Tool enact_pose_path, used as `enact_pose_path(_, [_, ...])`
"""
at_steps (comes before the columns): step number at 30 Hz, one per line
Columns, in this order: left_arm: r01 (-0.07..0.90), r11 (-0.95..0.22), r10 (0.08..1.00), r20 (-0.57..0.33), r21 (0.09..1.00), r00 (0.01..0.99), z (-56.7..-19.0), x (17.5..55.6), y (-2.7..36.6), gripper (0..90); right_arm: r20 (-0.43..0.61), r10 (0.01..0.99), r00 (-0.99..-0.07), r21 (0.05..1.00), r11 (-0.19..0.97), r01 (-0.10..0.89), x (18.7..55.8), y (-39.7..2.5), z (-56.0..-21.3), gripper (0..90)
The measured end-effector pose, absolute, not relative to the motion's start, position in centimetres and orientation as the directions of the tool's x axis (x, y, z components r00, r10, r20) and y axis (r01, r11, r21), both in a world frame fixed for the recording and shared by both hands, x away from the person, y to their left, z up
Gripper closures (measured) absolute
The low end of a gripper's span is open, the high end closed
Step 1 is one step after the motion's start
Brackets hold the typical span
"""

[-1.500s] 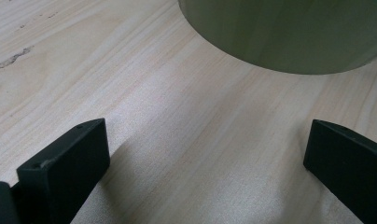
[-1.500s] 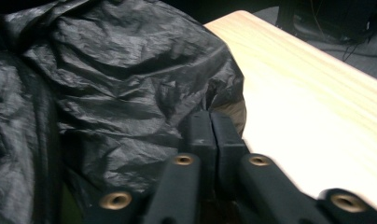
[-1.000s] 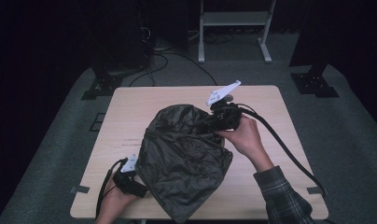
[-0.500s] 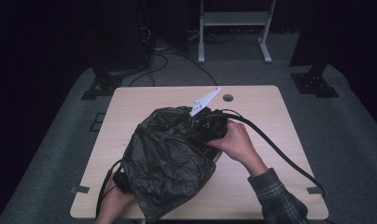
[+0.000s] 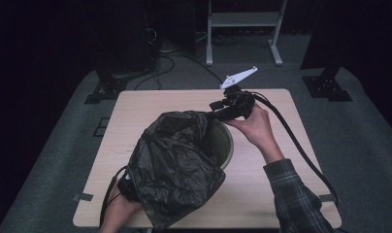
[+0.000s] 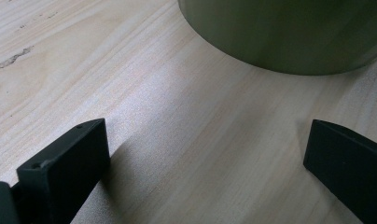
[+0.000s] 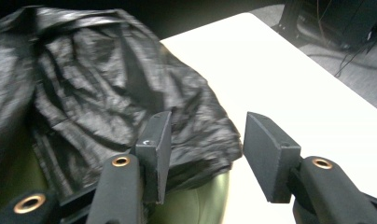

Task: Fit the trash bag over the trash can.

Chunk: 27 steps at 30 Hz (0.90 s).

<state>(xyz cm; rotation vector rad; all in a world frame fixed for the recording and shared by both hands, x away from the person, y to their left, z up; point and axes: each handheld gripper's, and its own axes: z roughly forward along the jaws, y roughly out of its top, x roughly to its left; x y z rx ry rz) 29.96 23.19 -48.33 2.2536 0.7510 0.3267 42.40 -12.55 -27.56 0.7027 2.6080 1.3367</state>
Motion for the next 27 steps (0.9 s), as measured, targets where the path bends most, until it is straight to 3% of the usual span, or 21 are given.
enact_pose_path(4, [0.419, -0.566, 0.603, 0.011, 0.710, 0.797, -48.3, 30.0, 23.2, 0.0, 0.131, 0.464, -0.876, 0.780, 0.497, 0.380, 44.0, -12.0, -28.9, 55.7])
enact_pose_path(9, [0.419, -0.566, 0.603, 0.010, 0.710, 0.797, -48.3, 30.0, 23.2, 0.0, 0.136, 0.448, -0.884, 0.769, 0.514, 0.379, 44.2, -11.6, -29.7, 77.9])
enact_pose_path(15, [0.418, -0.566, 0.603, 0.011, 0.710, 0.798, -48.3, 30.0, 23.2, 0.0, 0.065, 0.462, -0.884, 0.789, 0.519, 0.329, 42.8, -12.0, -28.6, 85.1])
enact_pose_path(24, [0.419, -0.567, 0.603, 0.011, 0.710, 0.798, -48.3, 30.0, 23.2, 0.0, 0.073, 0.374, -0.925, 0.771, 0.566, 0.290, 40.6, -11.0, -28.6, 88.8])
enact_pose_path(26, [0.419, -0.567, 0.603, 0.011, 0.710, 0.797, -48.3, 30.0, 23.2, 0.0, 0.071, 0.327, -0.942, 0.744, 0.612, 0.268, 39.6, -9.9, -29.3, 87.5])
enact_pose_path(27, [0.418, -0.567, 0.603, 0.012, 0.710, 0.798, -48.3, 30.0, 23.2, 0.0, 0.067, 0.318, -0.946, 0.736, 0.624, 0.262, 39.3, -9.6, -29.4, 82.4])
